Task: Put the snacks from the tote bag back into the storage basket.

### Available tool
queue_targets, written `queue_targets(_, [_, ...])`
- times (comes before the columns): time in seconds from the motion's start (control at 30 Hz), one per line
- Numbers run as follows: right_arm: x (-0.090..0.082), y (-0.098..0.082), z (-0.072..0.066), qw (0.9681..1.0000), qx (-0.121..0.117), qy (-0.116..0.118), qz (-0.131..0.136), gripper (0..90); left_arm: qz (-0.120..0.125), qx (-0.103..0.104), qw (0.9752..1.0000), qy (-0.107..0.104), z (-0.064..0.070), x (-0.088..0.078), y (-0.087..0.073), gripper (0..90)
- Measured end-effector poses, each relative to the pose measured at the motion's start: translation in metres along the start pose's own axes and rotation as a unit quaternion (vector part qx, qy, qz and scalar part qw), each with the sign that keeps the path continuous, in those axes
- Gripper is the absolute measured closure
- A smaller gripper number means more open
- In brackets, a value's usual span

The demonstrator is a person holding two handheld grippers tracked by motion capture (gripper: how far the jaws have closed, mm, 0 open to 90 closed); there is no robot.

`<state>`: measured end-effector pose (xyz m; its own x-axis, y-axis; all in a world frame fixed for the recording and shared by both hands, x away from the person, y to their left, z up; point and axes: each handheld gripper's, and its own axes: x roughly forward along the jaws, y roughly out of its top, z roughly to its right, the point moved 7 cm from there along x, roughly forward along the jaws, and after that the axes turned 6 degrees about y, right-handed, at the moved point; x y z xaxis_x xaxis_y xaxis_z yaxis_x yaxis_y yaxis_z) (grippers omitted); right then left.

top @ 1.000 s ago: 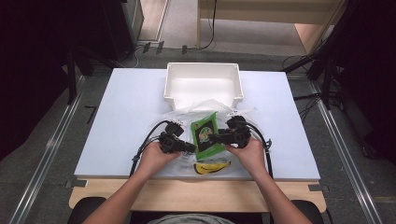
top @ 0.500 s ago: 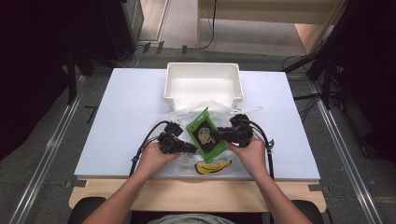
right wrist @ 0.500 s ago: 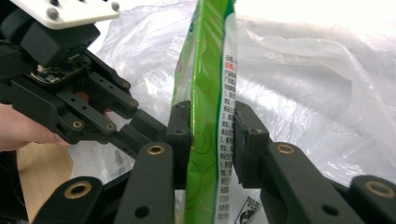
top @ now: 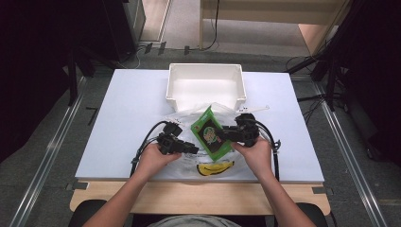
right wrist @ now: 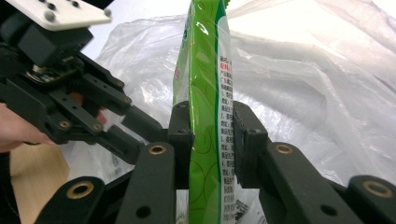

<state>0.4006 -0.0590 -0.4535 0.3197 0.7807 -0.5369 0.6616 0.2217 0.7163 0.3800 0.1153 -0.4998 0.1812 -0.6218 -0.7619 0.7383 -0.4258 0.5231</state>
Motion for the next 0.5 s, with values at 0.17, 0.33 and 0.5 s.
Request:
queue_targets(0.17, [-0.0005, 0.0021, 0.0012, 1.0000, 0.002, -0.003, 0.003, 74.1, 0.002, -0.008, 1.0000, -0.002, -0.0022, -0.0046, 0.0016, 61.5])
queue_targets(0.33, [-0.0006, 0.0036, 0.0019, 0.9999, -0.005, -0.011, -0.005, 74.1, 0.005, -0.009, 0.9999, 0.000, -0.0026, -0.0072, 0.0033, 58.9])
queue_targets(0.5, [-0.0039, 0.0059, 0.0010, 0.9999, -0.006, -0.010, -0.007, 74.1, 0.010, -0.012, 0.9999, -0.002, -0.0036, -0.0090, 0.0052, 54.1])
